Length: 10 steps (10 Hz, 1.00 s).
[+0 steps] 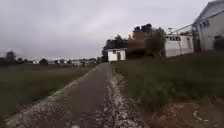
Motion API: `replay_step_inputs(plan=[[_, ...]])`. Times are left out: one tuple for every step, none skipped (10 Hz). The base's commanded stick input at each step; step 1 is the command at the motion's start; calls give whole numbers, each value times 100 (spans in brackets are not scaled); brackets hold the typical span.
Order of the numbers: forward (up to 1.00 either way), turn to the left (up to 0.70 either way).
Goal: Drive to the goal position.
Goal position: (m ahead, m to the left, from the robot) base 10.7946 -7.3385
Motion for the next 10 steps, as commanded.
replay_step_inputs(plan=[[70, 0], [70, -4], [70, -8], [70, -12], [70, -13], [70, -13], [70, -14], [70, -14], [70, -13], [70, -13]])
